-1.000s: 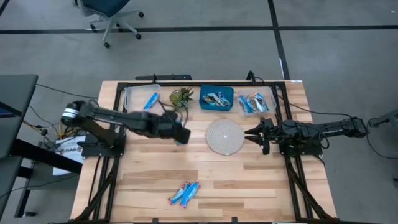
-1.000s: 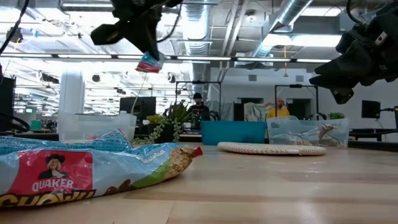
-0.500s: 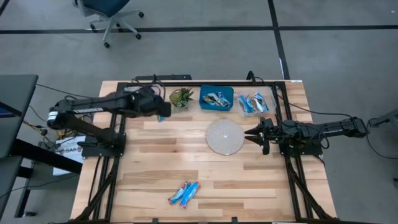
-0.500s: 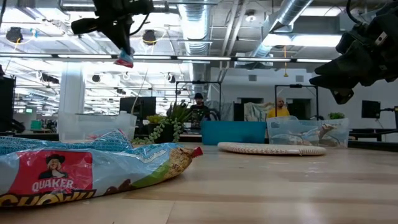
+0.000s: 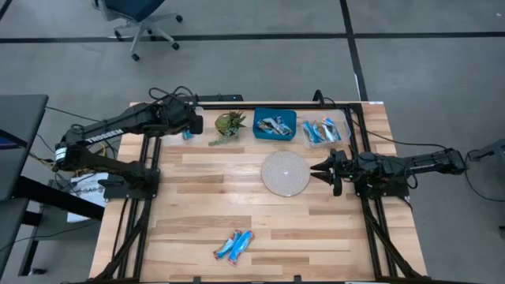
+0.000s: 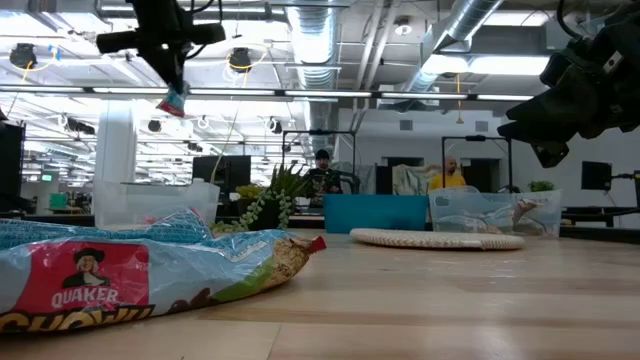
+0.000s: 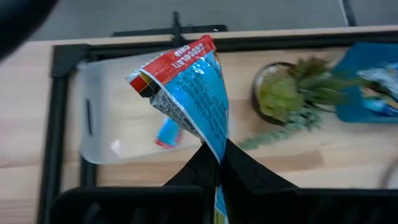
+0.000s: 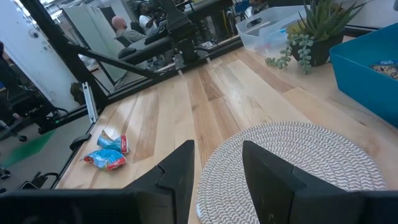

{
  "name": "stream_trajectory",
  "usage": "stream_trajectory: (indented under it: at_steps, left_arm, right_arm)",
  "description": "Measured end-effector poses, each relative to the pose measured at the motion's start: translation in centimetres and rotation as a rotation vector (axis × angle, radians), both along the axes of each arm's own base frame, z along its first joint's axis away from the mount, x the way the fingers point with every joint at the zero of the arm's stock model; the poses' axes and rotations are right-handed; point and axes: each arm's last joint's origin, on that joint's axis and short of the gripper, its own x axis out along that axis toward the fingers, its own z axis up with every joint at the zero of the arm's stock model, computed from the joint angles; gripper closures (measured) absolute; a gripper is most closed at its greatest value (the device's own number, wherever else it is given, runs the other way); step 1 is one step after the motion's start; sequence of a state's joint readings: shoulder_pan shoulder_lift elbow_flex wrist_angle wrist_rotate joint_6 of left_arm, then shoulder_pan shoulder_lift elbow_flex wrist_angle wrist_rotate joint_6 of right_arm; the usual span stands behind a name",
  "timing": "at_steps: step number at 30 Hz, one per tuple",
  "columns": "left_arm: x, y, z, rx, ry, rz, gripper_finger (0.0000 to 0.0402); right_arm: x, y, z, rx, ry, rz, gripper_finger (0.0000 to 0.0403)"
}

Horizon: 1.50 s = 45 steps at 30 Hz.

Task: Pick and place Granola Bars by type
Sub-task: Put the red granola bar into the left transparent bin

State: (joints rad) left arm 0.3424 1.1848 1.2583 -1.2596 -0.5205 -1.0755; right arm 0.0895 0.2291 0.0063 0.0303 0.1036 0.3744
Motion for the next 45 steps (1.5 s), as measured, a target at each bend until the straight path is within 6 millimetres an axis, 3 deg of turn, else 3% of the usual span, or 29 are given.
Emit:
stream_trajectory:
  at_steps: [4, 10, 21, 34, 45]
  left_arm:
    - [-1.5, 0.4, -0.6, 0.013, 0.011, 0.032, 0.0400]
    - [-3.2, 0.9, -3.0, 0.027, -0.037, 0.049, 0.0400]
    - [-3.4, 3.4, -7.1, -0.027, -0.079, -0.019, 0.0400]
    - [-4.6, 7.3, -8.4, -0.040, 0.030, -0.074, 0.0398]
    - [-5.7, 9.3, -9.4, -0.080, 0.111, -0.067, 0.0356]
  right_arm:
    - [0.0, 0.0, 0.0, 0.000, 0.000, 0.000, 0.0275]
    - [0.0, 0.0, 0.0, 0.000, 0.000, 0.000, 0.0275]
    - [0.0, 0.0, 0.0, 0.000, 0.000, 0.000, 0.0275]
    - [0.0, 0.0, 0.0, 0.000, 0.000, -0.001, 0.0275]
    - [0.0, 0.0, 0.0, 0.000, 0.000, 0.000, 0.0275]
